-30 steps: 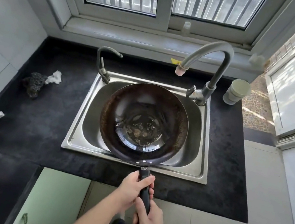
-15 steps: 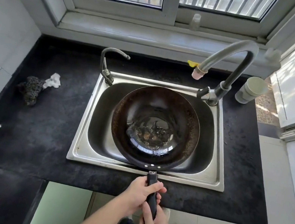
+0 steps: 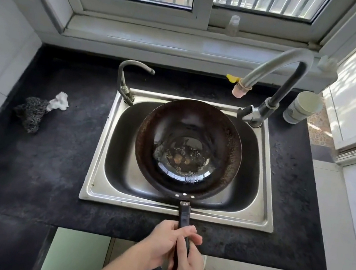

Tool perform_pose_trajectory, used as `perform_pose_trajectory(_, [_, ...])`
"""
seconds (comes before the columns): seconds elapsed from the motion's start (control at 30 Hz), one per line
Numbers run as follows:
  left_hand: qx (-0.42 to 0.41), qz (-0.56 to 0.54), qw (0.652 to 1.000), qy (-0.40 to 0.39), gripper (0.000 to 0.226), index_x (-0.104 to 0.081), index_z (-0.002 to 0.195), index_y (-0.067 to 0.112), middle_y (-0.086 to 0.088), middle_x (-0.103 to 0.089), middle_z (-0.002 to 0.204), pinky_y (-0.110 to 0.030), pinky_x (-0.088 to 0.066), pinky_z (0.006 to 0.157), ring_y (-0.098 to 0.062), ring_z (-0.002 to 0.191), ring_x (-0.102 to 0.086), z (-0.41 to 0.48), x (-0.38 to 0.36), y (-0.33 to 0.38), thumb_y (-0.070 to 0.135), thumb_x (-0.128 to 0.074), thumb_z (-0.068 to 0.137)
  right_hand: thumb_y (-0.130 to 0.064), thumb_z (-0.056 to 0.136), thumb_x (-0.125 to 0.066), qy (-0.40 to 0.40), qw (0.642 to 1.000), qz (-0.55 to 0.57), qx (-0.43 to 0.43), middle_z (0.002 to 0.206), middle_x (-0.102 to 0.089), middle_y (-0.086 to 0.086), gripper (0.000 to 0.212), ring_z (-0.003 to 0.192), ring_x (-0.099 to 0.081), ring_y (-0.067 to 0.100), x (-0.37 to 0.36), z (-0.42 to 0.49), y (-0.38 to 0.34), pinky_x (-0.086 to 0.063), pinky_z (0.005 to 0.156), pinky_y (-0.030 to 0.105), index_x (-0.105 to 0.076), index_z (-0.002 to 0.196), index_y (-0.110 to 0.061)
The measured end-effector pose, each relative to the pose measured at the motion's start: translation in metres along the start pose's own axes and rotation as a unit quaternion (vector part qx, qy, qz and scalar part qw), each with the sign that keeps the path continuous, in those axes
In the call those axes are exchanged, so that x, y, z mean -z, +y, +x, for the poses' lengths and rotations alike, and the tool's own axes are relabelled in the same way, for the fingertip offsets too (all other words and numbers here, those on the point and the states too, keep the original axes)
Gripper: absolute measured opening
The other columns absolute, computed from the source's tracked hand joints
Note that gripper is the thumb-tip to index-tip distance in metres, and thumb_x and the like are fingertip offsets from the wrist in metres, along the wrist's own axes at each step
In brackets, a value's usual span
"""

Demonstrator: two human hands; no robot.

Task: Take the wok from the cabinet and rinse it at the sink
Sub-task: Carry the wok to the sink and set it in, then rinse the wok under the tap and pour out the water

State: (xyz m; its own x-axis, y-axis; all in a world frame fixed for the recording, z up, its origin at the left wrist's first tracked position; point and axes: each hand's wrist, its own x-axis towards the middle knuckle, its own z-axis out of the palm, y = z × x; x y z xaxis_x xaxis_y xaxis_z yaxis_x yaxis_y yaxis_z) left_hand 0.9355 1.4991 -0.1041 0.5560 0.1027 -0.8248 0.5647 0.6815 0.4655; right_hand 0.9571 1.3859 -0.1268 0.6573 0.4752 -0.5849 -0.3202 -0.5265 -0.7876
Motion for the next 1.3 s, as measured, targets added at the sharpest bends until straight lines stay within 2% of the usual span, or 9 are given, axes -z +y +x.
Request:
perform_pose_trajectory(0.17, [-0.007, 0.002, 1.000, 0.003, 0.025, -0.067, 0.100, 0.003, -0.011, -0.076, 0.106, -0.020, -0.050, 0.048, -0.020, 0.079, -0.071, -0.003, 0.002, 0.005, 0.027, -0.059, 0.096, -0.028, 0.104, -0.046, 0.004, 1.000, -0.011, -0.010, 0.051, -0.062, -0.002, 0.027, 0.050, -0.063, 0.009, -0.007, 0.003, 0.005, -0.046, 0.049, 0.026, -0.068, 0.117, -0.018])
perform_pose_trajectory(0.37, [-0.036, 0.031, 0.999, -0.002, 0.024, -0.070, 0.088, 0.007, -0.013, -0.076, 0.102, -0.037, -0.059, 0.078, -0.029, 0.093, -0.072, 0.001, 0.006, 0.001, 0.026, -0.058, 0.096, -0.033, 0.104, -0.044, -0.021, 1.000, 0.006, -0.021, 0.051, -0.063, 0.007, 0.035, 0.042, -0.060, 0.022, -0.005, 0.006, 0.006, -0.049, 0.041, 0.033, -0.069, 0.105, -0.008])
perform_pose_trajectory(0.43, [-0.040, 0.019, 0.999, -0.004, 0.021, -0.067, 0.089, 0.004, -0.015, -0.077, 0.097, -0.042, -0.056, 0.093, -0.032, 0.104, -0.070, 0.003, 0.007, -0.003, 0.022, -0.058, 0.096, -0.046, 0.101, -0.048, -0.043, 0.998, -0.001, -0.035, 0.061, -0.072, 0.008, 0.039, 0.053, -0.068, 0.024, 0.001, 0.006, 0.008, -0.054, 0.049, 0.036, -0.070, 0.109, -0.014])
perform_pose_trajectory(0.53, [-0.057, -0.001, 0.998, -0.009, 0.020, -0.063, 0.094, 0.001, -0.012, -0.074, 0.086, -0.045, -0.054, 0.097, -0.031, 0.103, -0.071, 0.001, 0.007, -0.007, 0.020, -0.060, 0.095, -0.076, 0.083, -0.049, -0.070, 0.995, -0.039, -0.058, 0.072, -0.075, 0.002, 0.065, 0.069, -0.072, 0.021, 0.022, 0.004, 0.008, -0.054, 0.060, 0.033, -0.076, 0.096, -0.018])
perform_pose_trajectory(0.77, [-0.033, -0.096, 0.995, -0.008, 0.019, -0.058, 0.098, 0.002, -0.006, -0.057, 0.071, -0.046, -0.058, 0.072, -0.021, 0.058, -0.057, -0.010, 0.000, -0.014, 0.022, -0.058, 0.097, -0.038, 0.102, -0.052, 0.023, 0.996, -0.074, -0.040, 0.054, -0.063, 0.006, 0.043, 0.044, -0.054, 0.020, 0.087, -0.002, -0.012, -0.043, 0.045, 0.031, -0.065, 0.079, -0.004])
perform_pose_trajectory(0.9, [-0.025, -0.107, 0.991, 0.080, 0.023, -0.053, 0.098, 0.007, 0.001, -0.049, 0.062, -0.028, -0.042, 0.047, -0.013, 0.046, -0.042, -0.012, -0.019, -0.016, 0.030, -0.051, 0.100, -0.034, 0.101, -0.054, 0.041, 0.986, -0.159, 0.030, 0.058, -0.068, 0.007, 0.038, 0.047, -0.059, 0.018, 0.111, 0.015, -0.038, -0.054, 0.053, 0.038, -0.067, 0.076, -0.010])
perform_pose_trajectory(1.0, [-0.045, -0.079, 0.987, 0.129, 0.028, -0.054, 0.096, 0.007, 0.001, -0.047, 0.061, -0.026, -0.036, 0.042, -0.011, 0.044, -0.038, -0.008, -0.026, -0.018, 0.034, -0.050, 0.100, -0.038, 0.100, -0.054, 0.024, 0.966, -0.241, 0.089, 0.067, -0.070, 0.002, 0.030, 0.061, -0.067, 0.016, 0.125, 0.038, -0.064, -0.061, 0.067, 0.039, -0.066, 0.081, -0.018])
perform_pose_trajectory(1.13, [-0.054, -0.067, 0.986, 0.143, 0.028, -0.055, 0.093, 0.008, 0.002, -0.047, 0.059, -0.025, -0.035, 0.041, -0.011, 0.044, -0.038, -0.008, -0.028, -0.017, 0.035, -0.051, 0.099, -0.034, 0.099, -0.058, 0.040, 0.935, -0.312, 0.161, 0.090, -0.069, -0.007, 0.014, 0.082, -0.065, 0.010, 0.137, 0.083, -0.105, -0.058, 0.079, 0.027, -0.064, 0.100, -0.022])
perform_pose_trajectory(1.3, [-0.064, -0.049, 0.983, 0.165, 0.031, -0.055, 0.088, 0.008, 0.003, -0.046, 0.056, -0.025, -0.035, 0.040, -0.012, 0.042, -0.037, -0.005, -0.031, -0.016, 0.037, -0.050, 0.099, -0.028, 0.096, -0.064, 0.045, 0.919, -0.313, 0.237, 0.130, -0.059, 0.005, 0.043, 0.118, -0.058, 0.020, 0.153, 0.144, -0.158, -0.051, 0.100, 0.037, -0.053, 0.136, -0.015])
